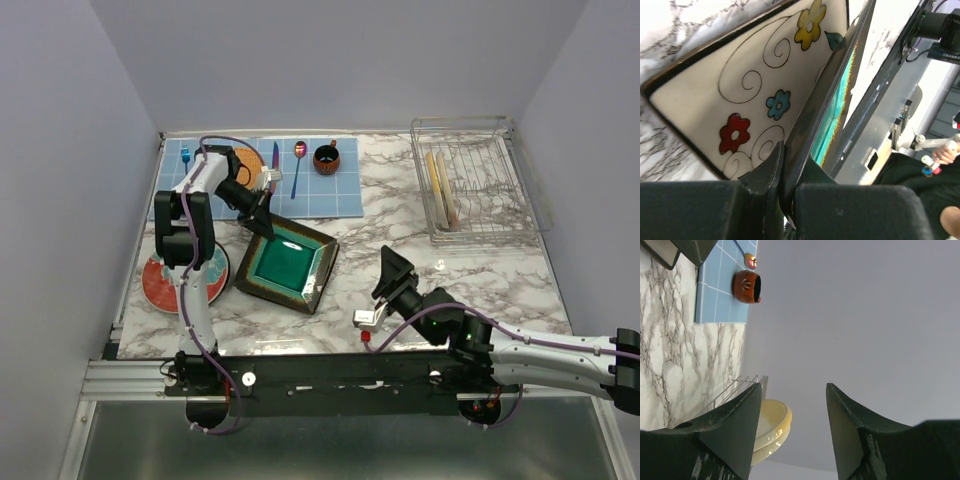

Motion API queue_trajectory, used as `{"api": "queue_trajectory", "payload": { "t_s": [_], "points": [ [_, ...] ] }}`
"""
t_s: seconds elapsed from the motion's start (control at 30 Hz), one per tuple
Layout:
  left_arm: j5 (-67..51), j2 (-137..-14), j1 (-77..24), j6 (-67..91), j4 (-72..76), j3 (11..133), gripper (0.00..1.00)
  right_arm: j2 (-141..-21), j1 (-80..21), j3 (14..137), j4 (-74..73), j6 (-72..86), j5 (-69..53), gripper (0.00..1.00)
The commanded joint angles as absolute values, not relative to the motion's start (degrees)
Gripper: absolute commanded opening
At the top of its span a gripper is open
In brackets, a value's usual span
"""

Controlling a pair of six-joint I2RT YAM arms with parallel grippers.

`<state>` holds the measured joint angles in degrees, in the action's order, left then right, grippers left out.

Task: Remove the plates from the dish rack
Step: Place the plate at the center of the board.

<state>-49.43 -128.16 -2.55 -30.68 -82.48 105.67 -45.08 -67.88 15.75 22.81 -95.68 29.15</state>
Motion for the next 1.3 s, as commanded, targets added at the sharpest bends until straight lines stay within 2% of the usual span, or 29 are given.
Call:
{"api": "queue_trajectory", "payload": {
  "t_s": [0.0, 1.13, 1.27],
  "points": [
    [-37.97, -129.02, -4.57, -34.37, -78.32, 104.85, 0.0, -43.95, -67.94, 15.03, 25.23, -96.42, 28.3, 0.62],
    [-34.63, -136.84, -5.8, -28.92, -75.59, 115.05, 0.0, -40.96, -67.94, 13.01, 25.23, -97.91, 26.9, 0.58],
    [-33.31, -137.99, -5.89, -28.3, -75.23, 116.45, 0.04, -40.43, -67.94, 12.83, 24.79, -97.74, 27.25, 0.58]
  ]
}}
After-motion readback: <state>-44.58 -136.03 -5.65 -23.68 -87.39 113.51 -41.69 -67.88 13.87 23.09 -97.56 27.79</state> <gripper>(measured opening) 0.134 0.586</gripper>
